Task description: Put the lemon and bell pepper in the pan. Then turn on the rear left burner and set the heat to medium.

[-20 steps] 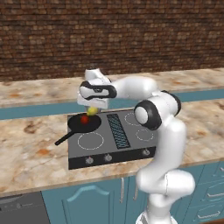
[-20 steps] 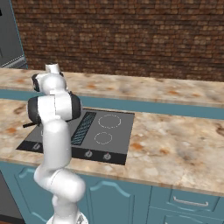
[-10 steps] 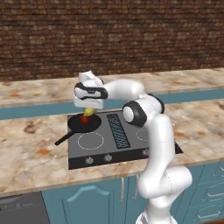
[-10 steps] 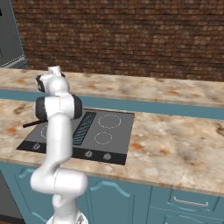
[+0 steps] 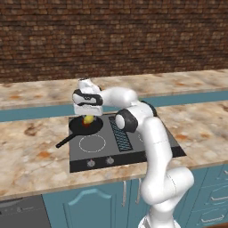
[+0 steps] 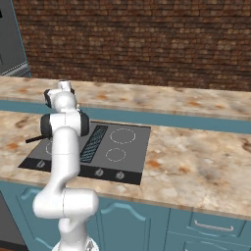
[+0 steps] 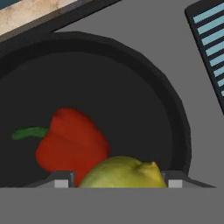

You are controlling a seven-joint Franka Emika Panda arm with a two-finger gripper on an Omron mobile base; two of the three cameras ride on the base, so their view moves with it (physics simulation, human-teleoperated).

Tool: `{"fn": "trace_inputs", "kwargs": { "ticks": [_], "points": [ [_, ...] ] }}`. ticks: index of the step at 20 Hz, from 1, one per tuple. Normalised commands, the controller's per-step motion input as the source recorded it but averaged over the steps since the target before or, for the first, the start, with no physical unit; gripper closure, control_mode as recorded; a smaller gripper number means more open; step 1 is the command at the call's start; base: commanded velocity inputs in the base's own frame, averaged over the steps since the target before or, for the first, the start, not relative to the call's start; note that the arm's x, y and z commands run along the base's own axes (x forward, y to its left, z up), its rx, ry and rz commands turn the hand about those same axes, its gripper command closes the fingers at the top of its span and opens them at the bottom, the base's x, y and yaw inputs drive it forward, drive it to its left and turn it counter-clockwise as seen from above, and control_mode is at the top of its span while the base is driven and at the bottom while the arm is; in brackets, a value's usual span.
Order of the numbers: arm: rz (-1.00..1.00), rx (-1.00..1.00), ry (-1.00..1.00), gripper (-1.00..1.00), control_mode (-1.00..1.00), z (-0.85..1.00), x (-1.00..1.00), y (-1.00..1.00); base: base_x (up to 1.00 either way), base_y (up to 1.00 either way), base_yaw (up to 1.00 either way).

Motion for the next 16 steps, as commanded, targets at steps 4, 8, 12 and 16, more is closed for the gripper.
{"fn": "trace_inputs", "kwargs": {
  "ticks": [4,8,12,16],
  "points": [
    [0.00,0.00,0.06,1.00,-1.00,-0.43,0.03,0.00,0.00,0.00,0.00],
    [0.00,0.00,0.04,-1.00,-1.00,-0.36,0.00,0.00,0.00,0.00,0.00],
    [0.00,0.00,0.01,-1.00,-1.00,-0.21,0.00,0.00,0.00,0.00,0.00],
    [0.00,0.00,0.00,-1.00,-1.00,-0.05,-0.02,0.00,0.00,0.00,0.00]
  ]
}}
